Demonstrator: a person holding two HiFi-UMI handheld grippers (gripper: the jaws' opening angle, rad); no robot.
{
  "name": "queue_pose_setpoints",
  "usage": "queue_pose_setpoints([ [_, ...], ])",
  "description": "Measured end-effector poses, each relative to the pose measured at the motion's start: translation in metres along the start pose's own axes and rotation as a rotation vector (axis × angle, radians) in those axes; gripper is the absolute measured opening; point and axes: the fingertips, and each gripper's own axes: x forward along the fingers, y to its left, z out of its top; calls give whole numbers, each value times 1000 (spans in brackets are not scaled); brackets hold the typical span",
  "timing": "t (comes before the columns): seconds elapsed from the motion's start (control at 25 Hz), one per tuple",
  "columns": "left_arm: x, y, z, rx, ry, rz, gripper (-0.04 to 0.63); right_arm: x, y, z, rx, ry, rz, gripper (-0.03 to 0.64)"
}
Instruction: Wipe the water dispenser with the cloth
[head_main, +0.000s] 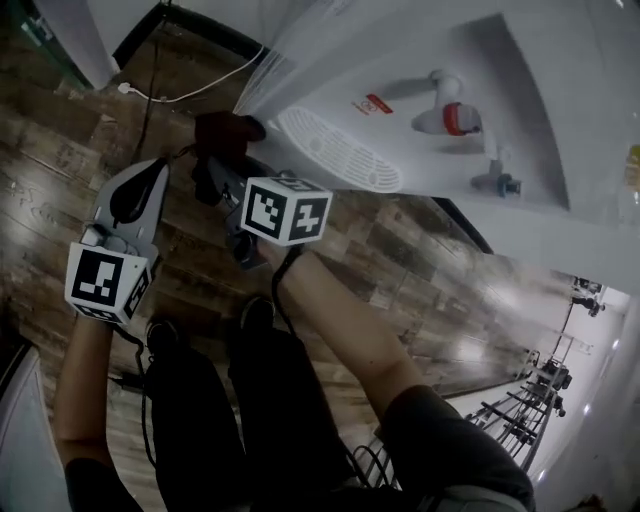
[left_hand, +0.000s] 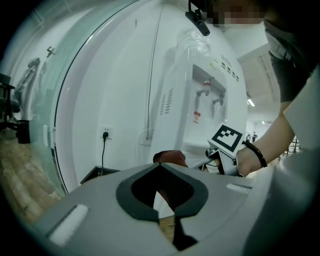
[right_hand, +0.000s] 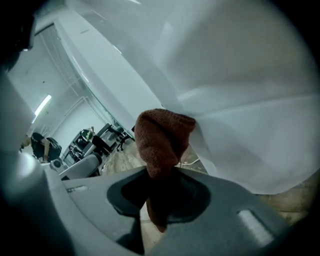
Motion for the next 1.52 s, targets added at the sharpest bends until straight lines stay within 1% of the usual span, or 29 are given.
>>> queue_pose_setpoints([
  [0.12, -16, -12, 41, -31, -12, 8, 18, -27, 36, 26, 42, -12, 4, 67],
  [0.24, -28, -27, 83, -40, -8, 0, 18, -51, 66, 51, 72, 4, 17, 67],
  [0.36, -39, -44, 127, -37, -12, -13, 18, -83, 101, 83, 29, -6, 15, 67],
  [0.44, -48, -52, 157, -47, -26, -3, 18, -106, 132, 107, 16, -39, 46, 67],
  [0.56, -61, -56, 205, -105, -62, 42, 18, -138, 174, 144, 18, -83, 82, 67],
  [0.64, -71, -53, 235, -132, -88, 57, 18, -154, 199, 170, 12, -117, 97, 67],
  [0.72, -79, -52, 260, -124, -104, 49, 18, -168, 220, 192, -2, -148, 103, 67],
  [0.84, -86, -57, 291, -93, -126, 24, 18, -194, 245, 219, -23, -181, 100, 67],
  [0.96, -90, -71, 321, -82, -159, -14, 18, -230, 267, 246, -44, -239, 94, 67],
  [1.04, -100, -79, 340, -75, -161, -38, 18, -248, 282, 260, -43, -283, 93, 67],
  [1.16, -120, -87, 359, -74, -163, -35, 18, -268, 300, 268, -28, -321, 80, 67],
  [1.28, -146, -97, 375, -117, -170, -34, 18, -296, 319, 259, -31, -346, 57, 67],
  [1.4, -179, -117, 387, -138, -164, -95, 18, -334, 342, 227, -104, -367, 4, 67],
  [1.52, -198, -135, 390, -111, -149, -174, 18, -374, 350, 183, -209, -377, -115, 67],
])
